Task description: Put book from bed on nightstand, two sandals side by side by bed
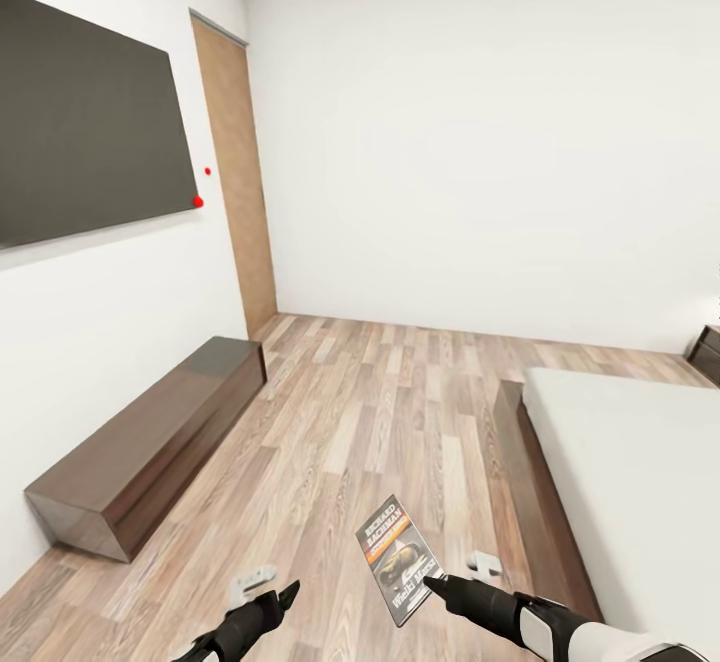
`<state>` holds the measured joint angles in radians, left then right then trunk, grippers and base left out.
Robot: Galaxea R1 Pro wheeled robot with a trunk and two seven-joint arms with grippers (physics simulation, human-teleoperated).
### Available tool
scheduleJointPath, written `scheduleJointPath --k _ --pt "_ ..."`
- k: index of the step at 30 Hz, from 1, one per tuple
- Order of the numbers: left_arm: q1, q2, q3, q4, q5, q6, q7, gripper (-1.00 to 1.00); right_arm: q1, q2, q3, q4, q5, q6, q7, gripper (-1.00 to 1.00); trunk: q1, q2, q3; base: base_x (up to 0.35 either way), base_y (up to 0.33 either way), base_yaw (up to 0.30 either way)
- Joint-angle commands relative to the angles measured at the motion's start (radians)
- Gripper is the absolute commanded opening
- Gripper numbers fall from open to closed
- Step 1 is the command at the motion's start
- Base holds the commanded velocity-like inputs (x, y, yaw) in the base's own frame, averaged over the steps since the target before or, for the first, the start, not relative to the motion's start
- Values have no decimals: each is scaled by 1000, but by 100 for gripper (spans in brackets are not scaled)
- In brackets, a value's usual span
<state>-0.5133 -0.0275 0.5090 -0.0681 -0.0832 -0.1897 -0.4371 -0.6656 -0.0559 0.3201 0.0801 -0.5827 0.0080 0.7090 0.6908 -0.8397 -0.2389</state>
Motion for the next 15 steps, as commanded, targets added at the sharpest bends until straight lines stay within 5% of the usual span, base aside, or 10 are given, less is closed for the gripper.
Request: scheduleJointPath --k 1,10,15 --pt "-1 0 7 0 -9 -4 -2 100 -2 0 4 3 -11 1 6 -100 1 -1 -1 230 0 -73" --pt "-1 0 6 1 -9 -4 -2 100 -2 0 4 3 -12 1 6 -100 1 -1 -5 230 0 -196" --pt "-1 0 6 1 -9 -4 -2 100 -2 1 4 3 -12 1 6 -100 1 -1 -6 230 0 -47"
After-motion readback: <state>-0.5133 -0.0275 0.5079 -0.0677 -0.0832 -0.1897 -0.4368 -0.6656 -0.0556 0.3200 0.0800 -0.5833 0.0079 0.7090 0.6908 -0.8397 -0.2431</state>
